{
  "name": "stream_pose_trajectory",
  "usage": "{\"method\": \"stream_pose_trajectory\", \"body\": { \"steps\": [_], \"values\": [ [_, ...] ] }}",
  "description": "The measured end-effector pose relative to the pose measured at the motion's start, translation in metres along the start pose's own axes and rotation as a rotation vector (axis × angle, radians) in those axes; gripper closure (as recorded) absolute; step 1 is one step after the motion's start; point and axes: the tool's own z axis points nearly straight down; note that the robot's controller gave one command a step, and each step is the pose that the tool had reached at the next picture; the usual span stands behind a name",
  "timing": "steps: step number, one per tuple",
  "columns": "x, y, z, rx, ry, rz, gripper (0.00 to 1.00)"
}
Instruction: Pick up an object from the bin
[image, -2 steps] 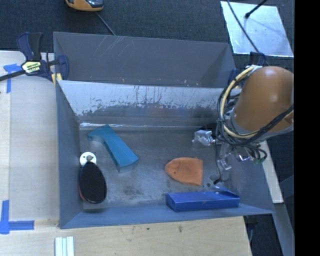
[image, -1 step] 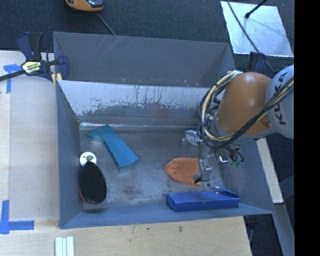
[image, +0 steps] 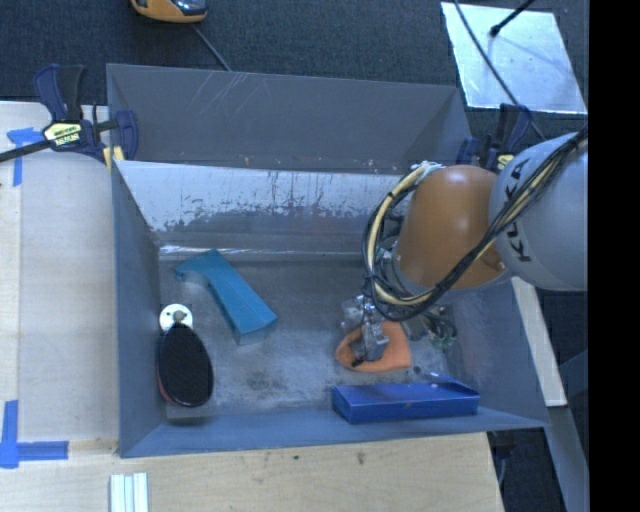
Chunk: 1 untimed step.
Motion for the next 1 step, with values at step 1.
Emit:
{"method": "stream_pose_trajectory", "body": {
  "steps": [1],
  "values": [
    [0.0000, 0.0001, 0.0000, 0.000, 0.000, -0.001, 1.00]
  ]
}}
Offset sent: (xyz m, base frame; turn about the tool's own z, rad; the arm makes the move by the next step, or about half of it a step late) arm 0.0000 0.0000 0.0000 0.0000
